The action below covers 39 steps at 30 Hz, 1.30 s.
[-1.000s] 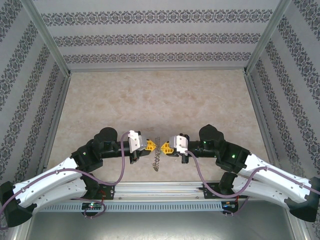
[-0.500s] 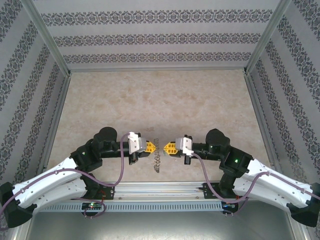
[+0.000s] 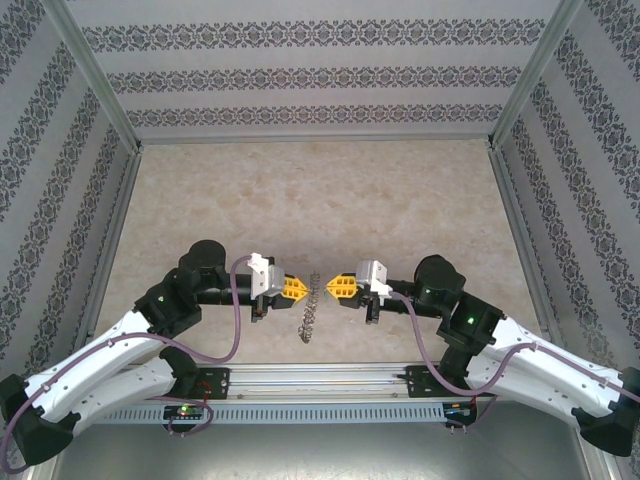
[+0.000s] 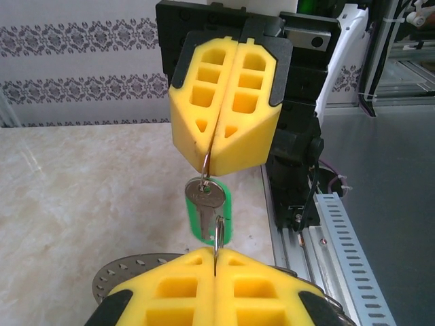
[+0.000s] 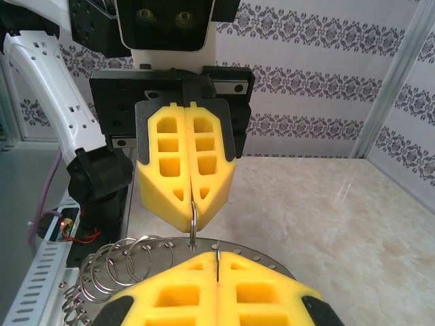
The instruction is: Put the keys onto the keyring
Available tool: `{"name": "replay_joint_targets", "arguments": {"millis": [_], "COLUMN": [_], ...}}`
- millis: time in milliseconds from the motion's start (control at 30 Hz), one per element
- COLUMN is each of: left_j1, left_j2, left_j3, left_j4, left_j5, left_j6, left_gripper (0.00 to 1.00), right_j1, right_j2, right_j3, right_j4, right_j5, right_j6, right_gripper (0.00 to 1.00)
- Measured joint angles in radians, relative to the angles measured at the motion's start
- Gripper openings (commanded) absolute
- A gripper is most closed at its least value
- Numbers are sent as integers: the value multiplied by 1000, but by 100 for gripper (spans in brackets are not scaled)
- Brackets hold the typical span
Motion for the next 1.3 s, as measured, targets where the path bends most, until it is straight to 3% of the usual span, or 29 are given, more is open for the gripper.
{"name": "replay_joint_targets", "arguments": {"millis": [1300], "left_j1": [19], "left_j2": [-2], "left_j3": [0], "left_j4": [-2], "left_j5": [-5], "left_j6": [0], "left_gripper": [0], "right_j1": [9], "right_j2": [77], "right_j3": [-1], "right_j4": [32], "right_j5": [-26], "right_j6": [26], "right_gripper": [0]}}
